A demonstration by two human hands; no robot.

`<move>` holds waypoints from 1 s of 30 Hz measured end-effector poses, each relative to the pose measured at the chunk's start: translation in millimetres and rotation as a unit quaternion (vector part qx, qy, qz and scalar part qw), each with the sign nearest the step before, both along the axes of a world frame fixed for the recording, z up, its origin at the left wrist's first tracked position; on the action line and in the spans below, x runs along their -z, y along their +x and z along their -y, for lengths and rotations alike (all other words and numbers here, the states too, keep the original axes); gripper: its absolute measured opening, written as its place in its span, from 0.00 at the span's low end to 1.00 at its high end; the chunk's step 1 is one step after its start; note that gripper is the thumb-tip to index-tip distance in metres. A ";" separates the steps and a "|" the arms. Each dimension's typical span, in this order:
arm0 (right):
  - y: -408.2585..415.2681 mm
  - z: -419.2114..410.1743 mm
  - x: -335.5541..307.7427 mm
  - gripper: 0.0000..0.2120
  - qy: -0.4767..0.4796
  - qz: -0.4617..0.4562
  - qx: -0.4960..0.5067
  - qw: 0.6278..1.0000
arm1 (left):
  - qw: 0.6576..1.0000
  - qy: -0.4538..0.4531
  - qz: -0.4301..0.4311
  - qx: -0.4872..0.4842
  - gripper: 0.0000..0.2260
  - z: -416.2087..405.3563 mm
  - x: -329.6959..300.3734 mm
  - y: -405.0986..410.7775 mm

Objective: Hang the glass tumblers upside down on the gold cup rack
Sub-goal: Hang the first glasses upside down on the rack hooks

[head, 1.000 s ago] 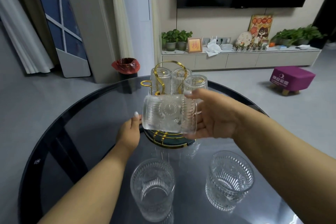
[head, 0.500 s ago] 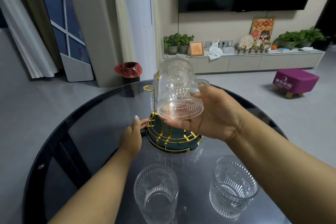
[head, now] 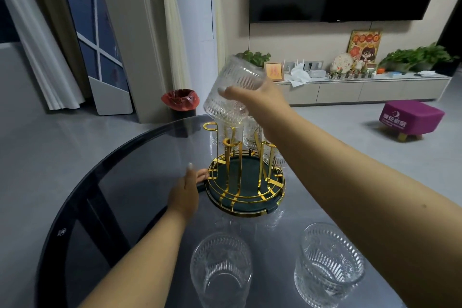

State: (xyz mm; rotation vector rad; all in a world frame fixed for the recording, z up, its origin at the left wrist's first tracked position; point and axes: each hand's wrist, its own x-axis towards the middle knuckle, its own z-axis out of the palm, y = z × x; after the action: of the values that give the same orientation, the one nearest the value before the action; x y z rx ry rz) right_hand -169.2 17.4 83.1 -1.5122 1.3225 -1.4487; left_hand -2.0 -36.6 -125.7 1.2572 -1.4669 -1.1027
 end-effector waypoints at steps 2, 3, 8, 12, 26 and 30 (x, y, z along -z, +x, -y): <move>4.7 10.0 5.0 0.23 -0.010 -0.042 0.028 0.999 | 1.000 0.004 0.002 -0.001 0.39 0.9 0.1 -0.4; 8.0 12.5 6.9 0.31 -0.006 -0.063 0.042 0.997 | 1.000 0.006 0.002 -0.002 0.39 1.2 0.5 -0.4; 21.2 17.1 18.2 0.40 -0.004 -0.171 0.108 0.979 | 1.000 -0.001 0.020 0.002 0.40 0.8 2.3 0.9; 24.2 17.0 21.2 0.38 -0.017 -0.203 0.137 0.969 | 1.000 -0.003 0.010 -0.002 0.40 1.3 2.2 0.9; 27.3 25.6 41.9 0.39 0.044 -0.246 0.151 0.956 | 1.000 0.021 -0.020 -0.010 0.35 2.5 2.3 -1.0; 28.7 30.3 43.4 0.41 0.077 -0.261 0.154 0.950 | 0.999 0.026 -0.019 -0.004 0.36 2.8 1.2 -1.2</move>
State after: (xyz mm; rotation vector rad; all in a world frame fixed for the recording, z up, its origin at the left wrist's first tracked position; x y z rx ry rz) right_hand -140.5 -12.9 39.7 -1.7050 2.0135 -1.1175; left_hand -3.2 -39.4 -126.9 1.2697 -1.4116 -1.1594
